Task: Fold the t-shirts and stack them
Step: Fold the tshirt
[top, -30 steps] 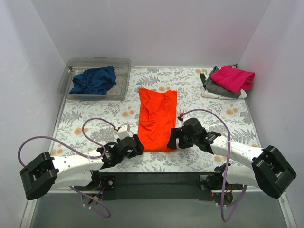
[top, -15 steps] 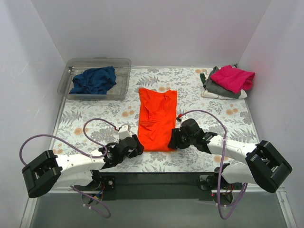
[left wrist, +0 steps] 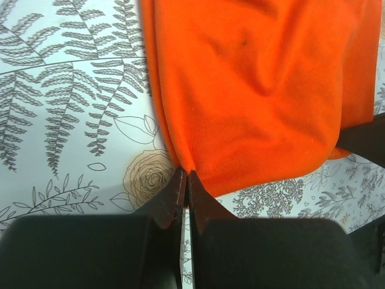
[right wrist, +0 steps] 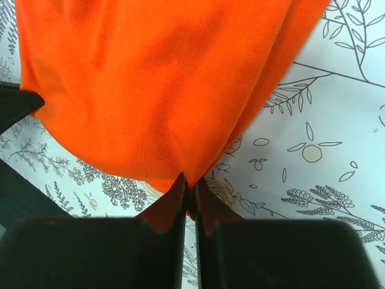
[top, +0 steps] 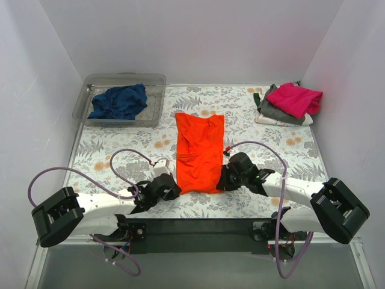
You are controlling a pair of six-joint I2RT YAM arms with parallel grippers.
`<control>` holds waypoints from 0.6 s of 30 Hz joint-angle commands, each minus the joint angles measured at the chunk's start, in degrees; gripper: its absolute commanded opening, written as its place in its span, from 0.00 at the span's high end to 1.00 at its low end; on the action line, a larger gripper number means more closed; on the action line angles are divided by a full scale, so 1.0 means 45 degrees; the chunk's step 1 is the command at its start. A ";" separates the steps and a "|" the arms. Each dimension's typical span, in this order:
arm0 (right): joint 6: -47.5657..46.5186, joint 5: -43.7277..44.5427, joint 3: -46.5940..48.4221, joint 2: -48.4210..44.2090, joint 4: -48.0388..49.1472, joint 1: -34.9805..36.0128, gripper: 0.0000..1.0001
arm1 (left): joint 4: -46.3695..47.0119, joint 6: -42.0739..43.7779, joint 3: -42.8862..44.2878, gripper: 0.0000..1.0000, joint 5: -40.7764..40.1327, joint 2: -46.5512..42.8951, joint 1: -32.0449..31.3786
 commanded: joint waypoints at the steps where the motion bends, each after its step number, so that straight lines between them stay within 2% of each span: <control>1: -0.0410 -0.0214 0.0086 -0.0206 -0.0996 0.0088 0.99 | 0.0155 0.0521 -0.0343 1.00 0.0794 0.0114 -0.0042; 18: -0.1192 -0.0898 -0.0110 -0.1925 -0.5878 0.0771 0.99 | -0.0058 0.0443 -0.1164 1.00 0.5364 -0.0490 -0.0257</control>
